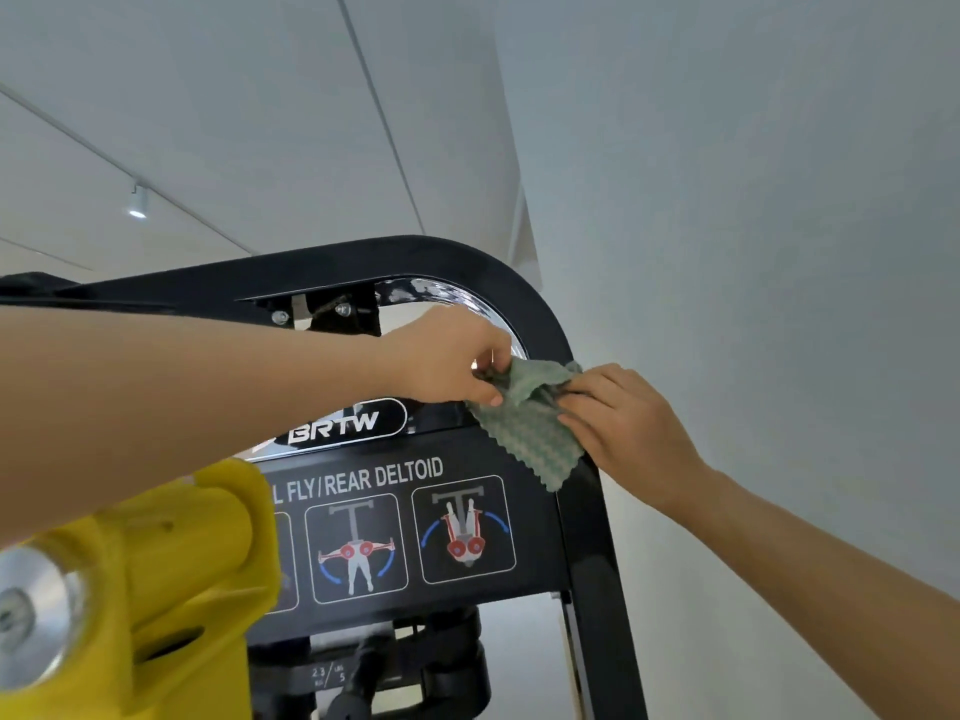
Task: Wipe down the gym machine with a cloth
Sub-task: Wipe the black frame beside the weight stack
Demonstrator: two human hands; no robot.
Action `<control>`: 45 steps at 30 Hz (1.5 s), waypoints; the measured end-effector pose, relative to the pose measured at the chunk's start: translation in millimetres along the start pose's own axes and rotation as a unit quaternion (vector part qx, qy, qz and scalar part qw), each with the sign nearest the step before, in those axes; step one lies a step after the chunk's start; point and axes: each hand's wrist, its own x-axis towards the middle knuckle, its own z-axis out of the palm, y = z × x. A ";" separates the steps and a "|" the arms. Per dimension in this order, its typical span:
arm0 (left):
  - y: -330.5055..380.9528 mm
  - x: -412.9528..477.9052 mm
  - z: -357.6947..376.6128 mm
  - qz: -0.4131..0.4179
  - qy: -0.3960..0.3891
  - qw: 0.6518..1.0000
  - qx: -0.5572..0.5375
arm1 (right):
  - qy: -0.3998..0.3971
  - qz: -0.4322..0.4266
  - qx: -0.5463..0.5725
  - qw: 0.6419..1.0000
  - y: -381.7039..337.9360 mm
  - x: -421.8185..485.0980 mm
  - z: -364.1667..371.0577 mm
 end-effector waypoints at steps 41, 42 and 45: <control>133.9 -39.6 163.1 -0.175 0.320 0.931 0.014 | -0.263 0.484 0.522 0.651 -11.0 -51.5 -44.0; 136.0 -43.1 169.3 -0.174 0.321 0.931 0.013 | -0.263 0.494 0.531 0.636 -13.5 -54.2 -46.5; 143.1 -54.6 187.8 -0.171 0.322 0.931 0.007 | -0.278 0.497 0.514 0.642 -23.5 -62.2 -50.6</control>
